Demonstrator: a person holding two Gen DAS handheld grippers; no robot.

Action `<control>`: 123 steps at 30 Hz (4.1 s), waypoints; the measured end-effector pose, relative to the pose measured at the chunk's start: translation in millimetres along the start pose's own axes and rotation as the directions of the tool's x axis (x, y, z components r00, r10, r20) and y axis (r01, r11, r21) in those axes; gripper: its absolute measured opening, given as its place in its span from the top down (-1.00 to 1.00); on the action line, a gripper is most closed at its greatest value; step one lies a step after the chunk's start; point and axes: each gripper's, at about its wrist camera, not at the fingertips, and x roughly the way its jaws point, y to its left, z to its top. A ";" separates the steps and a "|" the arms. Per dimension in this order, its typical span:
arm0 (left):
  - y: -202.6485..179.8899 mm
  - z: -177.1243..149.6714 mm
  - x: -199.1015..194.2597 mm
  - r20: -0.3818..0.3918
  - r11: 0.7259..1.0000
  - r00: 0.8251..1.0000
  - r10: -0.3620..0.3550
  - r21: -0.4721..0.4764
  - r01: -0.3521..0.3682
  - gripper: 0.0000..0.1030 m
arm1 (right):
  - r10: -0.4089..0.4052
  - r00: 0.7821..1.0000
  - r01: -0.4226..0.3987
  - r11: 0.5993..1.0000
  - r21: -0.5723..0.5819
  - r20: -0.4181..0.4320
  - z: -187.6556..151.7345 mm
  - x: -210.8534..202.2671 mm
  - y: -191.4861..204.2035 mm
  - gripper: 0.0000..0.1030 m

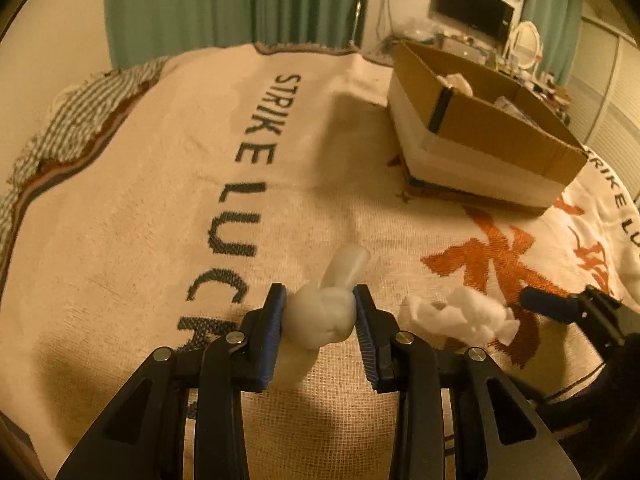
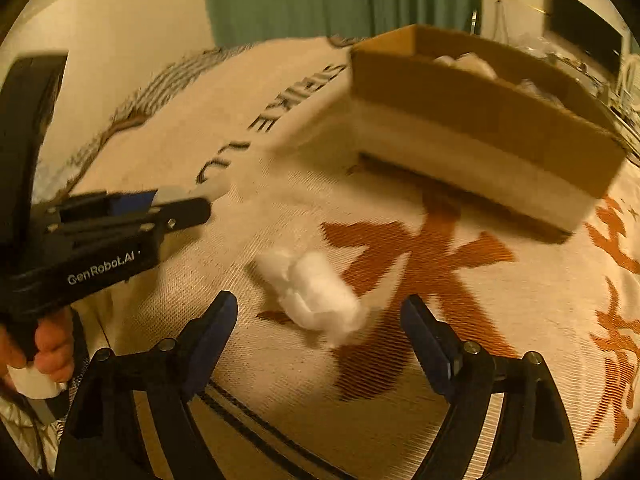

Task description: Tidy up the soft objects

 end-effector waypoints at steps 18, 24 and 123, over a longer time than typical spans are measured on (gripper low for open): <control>-8.9 -3.0 -14.7 0.006 0.999 1.000 -0.018 0.038 0.018 0.35 | -0.069 0.997 0.066 0.995 0.075 0.031 5.5 -10.8 -3.3 0.36; -21.3 -1.4 -47.9 0.064 0.998 0.998 -0.020 0.054 0.017 0.35 | -0.090 0.991 0.080 0.993 0.092 0.104 7.9 -55.0 -3.6 0.37; -152.7 52.2 -220.9 0.638 0.987 0.770 0.030 0.103 -0.123 -0.89 | -0.356 0.720 0.228 0.932 0.281 0.595 27.2 -311.2 -97.8 -1.00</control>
